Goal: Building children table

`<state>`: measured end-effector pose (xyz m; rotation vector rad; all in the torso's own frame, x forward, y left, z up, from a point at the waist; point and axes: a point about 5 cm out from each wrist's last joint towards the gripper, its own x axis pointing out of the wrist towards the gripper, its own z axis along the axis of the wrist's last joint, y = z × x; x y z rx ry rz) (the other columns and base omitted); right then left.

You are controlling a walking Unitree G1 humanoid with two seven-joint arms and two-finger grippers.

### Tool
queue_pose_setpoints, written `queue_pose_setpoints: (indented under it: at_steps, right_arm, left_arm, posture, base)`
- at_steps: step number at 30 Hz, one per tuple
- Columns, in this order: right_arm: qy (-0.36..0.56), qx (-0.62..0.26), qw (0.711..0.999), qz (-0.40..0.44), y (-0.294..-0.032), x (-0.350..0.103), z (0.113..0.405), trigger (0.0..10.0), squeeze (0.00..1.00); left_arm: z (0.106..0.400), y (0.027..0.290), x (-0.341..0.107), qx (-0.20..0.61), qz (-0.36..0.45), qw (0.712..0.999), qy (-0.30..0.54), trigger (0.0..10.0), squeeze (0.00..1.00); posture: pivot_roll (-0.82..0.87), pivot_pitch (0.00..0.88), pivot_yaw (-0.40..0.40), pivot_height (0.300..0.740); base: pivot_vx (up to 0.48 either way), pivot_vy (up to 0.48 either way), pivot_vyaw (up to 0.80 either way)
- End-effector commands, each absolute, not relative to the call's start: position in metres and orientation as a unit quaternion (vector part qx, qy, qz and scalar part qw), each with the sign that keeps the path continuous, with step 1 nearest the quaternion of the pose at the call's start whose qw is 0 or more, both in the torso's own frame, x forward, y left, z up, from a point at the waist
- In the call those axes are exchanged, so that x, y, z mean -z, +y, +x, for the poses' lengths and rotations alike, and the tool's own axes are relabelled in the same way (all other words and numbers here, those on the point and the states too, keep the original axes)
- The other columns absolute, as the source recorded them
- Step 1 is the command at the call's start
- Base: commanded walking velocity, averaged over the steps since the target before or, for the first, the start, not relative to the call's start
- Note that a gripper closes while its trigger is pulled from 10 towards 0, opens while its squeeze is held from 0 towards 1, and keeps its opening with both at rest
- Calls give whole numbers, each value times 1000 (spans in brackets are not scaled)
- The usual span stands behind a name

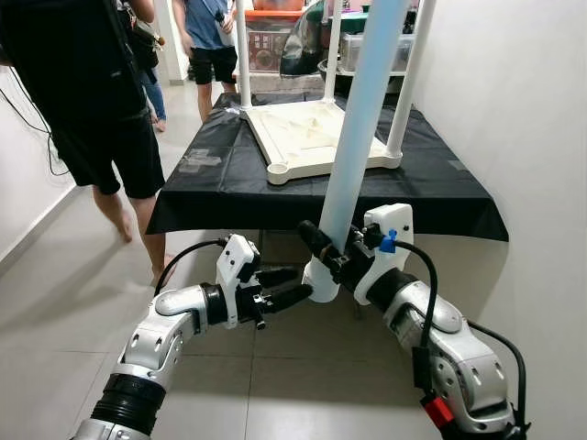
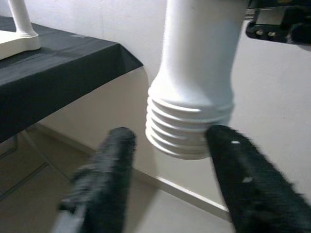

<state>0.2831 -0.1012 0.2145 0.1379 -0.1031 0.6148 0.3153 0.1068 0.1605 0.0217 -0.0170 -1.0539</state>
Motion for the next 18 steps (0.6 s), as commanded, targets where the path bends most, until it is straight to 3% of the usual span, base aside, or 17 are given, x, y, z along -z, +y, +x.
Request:
queue_pose_setpoints:
  at_steps: [1,5,14,17,18]
  right_arm:
    - [-41,-399,912,88,-70,-214,270,0,0]
    - [-43,-410,907,86,-68,-214,268,0,0]
    - [-49,-419,903,86,-66,-216,267,0,0]
    - [-52,-423,900,87,-64,-217,267,0,0]
    - [-52,-424,900,87,-64,-217,267,0,0]
  left_arm:
    - [316,97,-171,510,20,859,-33,10000,1000]
    - [315,94,-171,526,8,850,-23,10000,1000]
    - [308,80,-172,599,-23,800,-6,10000,1000]
    - [311,79,-169,592,-19,806,1,10000,1000]
    - [313,80,-167,587,-18,809,5,10000,443]
  posture:
    - [27,0,-49,740]
    - [23,0,-46,740]
    - [15,0,-38,740]
    - [14,0,-37,740]
    - [14,0,-37,740]
  base:
    - [0,0,0]
    - [0,0,0]
    - [0,0,0]
    - [0,0,0]
    - [0,0,0]
